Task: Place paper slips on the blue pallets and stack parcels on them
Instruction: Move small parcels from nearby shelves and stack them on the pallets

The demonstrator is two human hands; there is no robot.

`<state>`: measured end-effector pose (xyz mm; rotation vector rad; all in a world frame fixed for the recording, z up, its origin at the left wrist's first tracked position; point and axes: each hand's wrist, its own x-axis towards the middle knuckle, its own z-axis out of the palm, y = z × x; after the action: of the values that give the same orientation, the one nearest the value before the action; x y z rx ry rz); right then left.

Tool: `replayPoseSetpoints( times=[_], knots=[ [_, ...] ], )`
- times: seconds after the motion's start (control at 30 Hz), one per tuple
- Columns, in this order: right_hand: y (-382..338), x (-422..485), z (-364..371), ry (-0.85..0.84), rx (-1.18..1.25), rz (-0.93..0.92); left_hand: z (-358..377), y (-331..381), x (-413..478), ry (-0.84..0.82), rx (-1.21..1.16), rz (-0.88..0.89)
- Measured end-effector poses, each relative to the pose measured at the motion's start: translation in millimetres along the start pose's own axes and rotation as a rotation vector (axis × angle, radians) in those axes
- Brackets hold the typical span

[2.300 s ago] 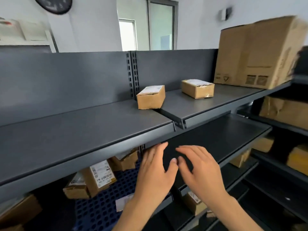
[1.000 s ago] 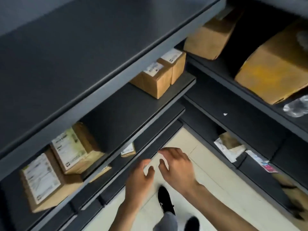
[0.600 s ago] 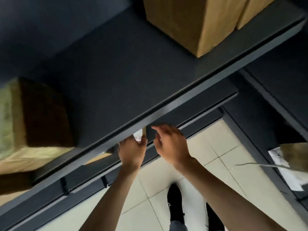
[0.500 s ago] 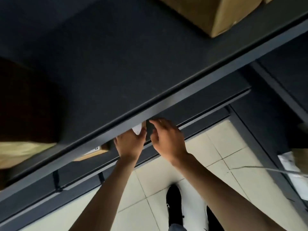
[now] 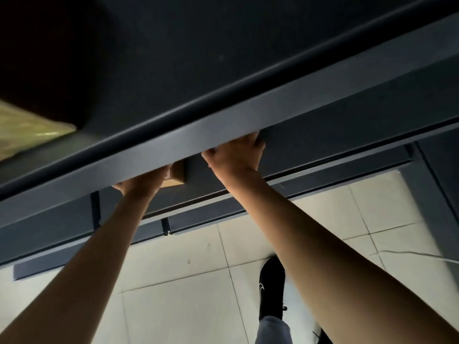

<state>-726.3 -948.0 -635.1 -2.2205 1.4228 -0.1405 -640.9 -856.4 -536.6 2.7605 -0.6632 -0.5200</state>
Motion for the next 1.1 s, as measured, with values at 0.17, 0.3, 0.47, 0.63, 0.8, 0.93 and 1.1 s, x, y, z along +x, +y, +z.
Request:
replayPoseSetpoints(
  times=[0.17,0.3,0.47,0.63,0.8,0.93,1.1],
  knots=[
    [12,-8,-9,0.045,0.002,-0.060,11,-27,-3,-0.178,0.096,0.154],
    [23,-27,-16,0.116,0.035,-0.137,30,-37,-13,0.053,-0.044,0.027],
    [24,-41,-19,0.089,-0.003,-0.175,48,-33,-3,0.062,-0.189,-0.247],
    [37,-73,-38,0.099,0.037,-0.214,49,-15,-42,0.091,-0.163,-0.113],
    [54,-110,-80,0.104,0.080,-0.230,37,-5,-104,0.096,-0.093,0.091],
    [57,-149,-132,0.113,0.156,-0.151,5,10,-155,0.059,-0.057,0.148],
    [36,-205,-215,0.074,0.201,-0.094,-64,32,-216,0.005,0.023,0.165]
  ],
)
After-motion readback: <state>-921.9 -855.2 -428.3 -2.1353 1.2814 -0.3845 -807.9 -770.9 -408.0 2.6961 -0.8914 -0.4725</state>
